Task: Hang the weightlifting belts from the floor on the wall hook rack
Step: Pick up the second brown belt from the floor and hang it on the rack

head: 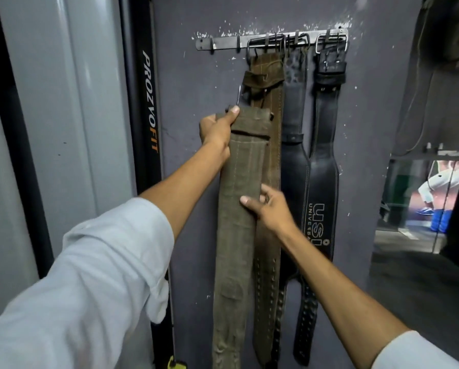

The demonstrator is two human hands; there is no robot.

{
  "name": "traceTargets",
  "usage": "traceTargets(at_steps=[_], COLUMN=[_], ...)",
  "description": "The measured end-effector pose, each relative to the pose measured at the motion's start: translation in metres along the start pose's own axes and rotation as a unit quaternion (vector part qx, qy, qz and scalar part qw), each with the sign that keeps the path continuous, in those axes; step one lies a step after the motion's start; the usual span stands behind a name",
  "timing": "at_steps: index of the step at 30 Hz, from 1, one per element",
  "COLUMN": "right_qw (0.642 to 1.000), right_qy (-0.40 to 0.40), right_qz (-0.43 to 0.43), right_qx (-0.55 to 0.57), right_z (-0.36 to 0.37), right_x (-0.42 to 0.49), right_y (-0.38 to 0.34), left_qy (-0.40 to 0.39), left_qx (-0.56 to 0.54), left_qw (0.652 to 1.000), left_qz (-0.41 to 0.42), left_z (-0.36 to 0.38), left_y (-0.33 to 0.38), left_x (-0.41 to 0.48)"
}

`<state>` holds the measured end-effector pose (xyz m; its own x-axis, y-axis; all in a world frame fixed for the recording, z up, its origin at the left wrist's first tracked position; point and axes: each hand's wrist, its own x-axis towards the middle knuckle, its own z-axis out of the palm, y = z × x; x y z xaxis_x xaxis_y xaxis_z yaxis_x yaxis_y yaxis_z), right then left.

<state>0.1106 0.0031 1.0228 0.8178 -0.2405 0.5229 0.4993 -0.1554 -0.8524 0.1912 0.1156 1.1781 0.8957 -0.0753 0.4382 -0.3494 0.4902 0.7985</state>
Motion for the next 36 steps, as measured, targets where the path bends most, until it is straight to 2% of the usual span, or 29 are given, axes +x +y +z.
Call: traceTargets(at_steps=[6,8,12,13,15,17,19,22,24,28,32,36], right_qw=[0.983,0.976,0.92,0.924,0.959,0.987,0.998,0.999,0.996,0.991,0.979,0.976], right_qy=[-0.071,-0.08,-0.237,-0.242,-0.198,-0.119,-0.054,0.033,0.084,0.11,0.134,0.149], right_qz=[0.155,0.188,0.236,0.224,0.169,0.094,0.021,-0.016,-0.024,-0.038,-0.063,-0.063], right_qx=[-0.074,-0.078,-0.203,-0.194,-0.117,-0.045,0.003,0.025,0.027,0.07,0.139,0.144], right_z=[-0.006,-0.012,-0.031,-0.035,-0.036,-0.036,-0.029,-0.013,-0.003,0.004,0.0,-0.005], right_x=[-0.086,-0.093,-0.076,-0.063,-0.025,0.022,0.063,0.104,0.12,0.131,0.146,0.148], right_y=[0.138,0.159,0.135,0.111,0.039,-0.035,-0.093,-0.146,-0.159,-0.161,-0.176,-0.174], left_qy=[0.048,0.05,0.039,0.038,0.029,0.023,0.011,-0.026,-0.047,-0.1,-0.194,-0.22], left_qx=[-0.004,-0.003,0.004,0.011,0.018,0.018,0.012,-0.008,-0.015,-0.027,0.115,0.145], left_qw=[0.998,0.997,0.998,0.998,0.998,0.998,0.998,0.999,0.998,0.993,0.974,0.961], left_qz=[0.05,0.051,0.046,0.05,0.051,0.058,0.057,0.04,0.041,0.062,-0.014,-0.084], left_z=[0.007,0.006,0.007,0.008,0.009,0.01,0.011,0.01,0.008,-0.008,-0.054,-0.107], left_y=[0.031,0.031,0.023,0.021,0.021,0.019,0.018,0.02,0.025,0.022,-0.059,-0.13], left_x=[0.027,0.026,0.015,0.014,0.013,0.013,0.01,0.003,-0.001,-0.011,-0.06,-0.1])
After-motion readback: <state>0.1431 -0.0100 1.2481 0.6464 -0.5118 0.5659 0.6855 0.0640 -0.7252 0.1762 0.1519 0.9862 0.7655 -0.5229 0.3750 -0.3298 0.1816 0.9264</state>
